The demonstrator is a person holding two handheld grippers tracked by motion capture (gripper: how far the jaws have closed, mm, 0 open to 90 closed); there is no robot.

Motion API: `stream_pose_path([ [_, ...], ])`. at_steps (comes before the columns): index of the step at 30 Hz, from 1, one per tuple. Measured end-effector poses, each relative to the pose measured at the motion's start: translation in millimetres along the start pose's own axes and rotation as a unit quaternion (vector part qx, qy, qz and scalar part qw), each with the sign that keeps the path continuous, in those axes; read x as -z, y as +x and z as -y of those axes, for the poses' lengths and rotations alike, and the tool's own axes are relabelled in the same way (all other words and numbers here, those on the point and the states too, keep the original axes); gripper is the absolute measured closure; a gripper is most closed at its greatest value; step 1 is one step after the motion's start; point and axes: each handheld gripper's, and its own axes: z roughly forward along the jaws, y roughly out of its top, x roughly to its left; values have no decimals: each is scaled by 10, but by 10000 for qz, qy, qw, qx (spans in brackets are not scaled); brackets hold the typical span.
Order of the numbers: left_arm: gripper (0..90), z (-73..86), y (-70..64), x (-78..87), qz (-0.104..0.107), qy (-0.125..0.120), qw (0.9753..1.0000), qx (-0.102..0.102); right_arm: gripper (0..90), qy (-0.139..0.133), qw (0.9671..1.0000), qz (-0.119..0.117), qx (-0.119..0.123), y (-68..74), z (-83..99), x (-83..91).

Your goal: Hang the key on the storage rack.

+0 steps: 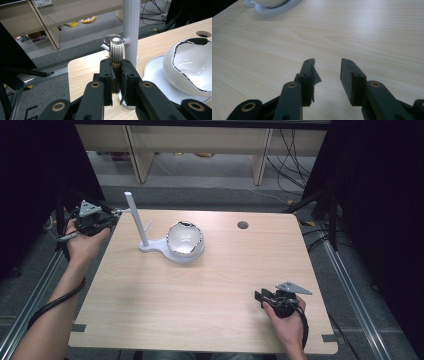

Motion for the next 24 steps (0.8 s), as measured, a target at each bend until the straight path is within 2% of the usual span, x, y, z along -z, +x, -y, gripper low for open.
stream_pose_path([
  [2, 804, 11, -1, -9, -8, 29, 10000, 9, 644, 9, 9999, 83, 71, -6, 0, 0],
  [4, 804, 28, -1, -24, -12, 69, 10000, 5, 644, 61, 9999, 97, -30, 14, 1, 5],
  [5, 804, 47, 1, -41, -13, 83, 10000, 29, 644, 15, 9999, 116, 114, -4, -2, 3],
  [6, 804, 50, 5, -45, -15, 93, 10000, 5, 644, 69, 9999, 96, -51, 19, 0, 6],
  [9, 804, 59, -2, -66, 0, 112, 9999, 41, 644, 89, 9998, 18, -163, 33, 0, 12],
  [11, 804, 57, -9, -78, 4, 120, 9999, 42, 644, 3, 9999, -8, -147, 26, 4, -4],
  [19, 804, 52, -29, -123, 29, 182, 9998, 34, 644, 23, 9999, -12, -149, 28, 0, 5],
  [21, 804, 61, -35, -141, 33, 190, 9998, 44, 644, -41, 9999, -11, -150, 25, 3, -7],
  [22, 804, 72, -36, -157, 38, 215, 9998, 34, 644, -63, 10000, -23, 31, -12, -1, -9],
  [24, 803, 80, -43, -169, 48, 213, 9997, 71, 644, -59, 10000, -18, 40, -12, -1, -8],
])
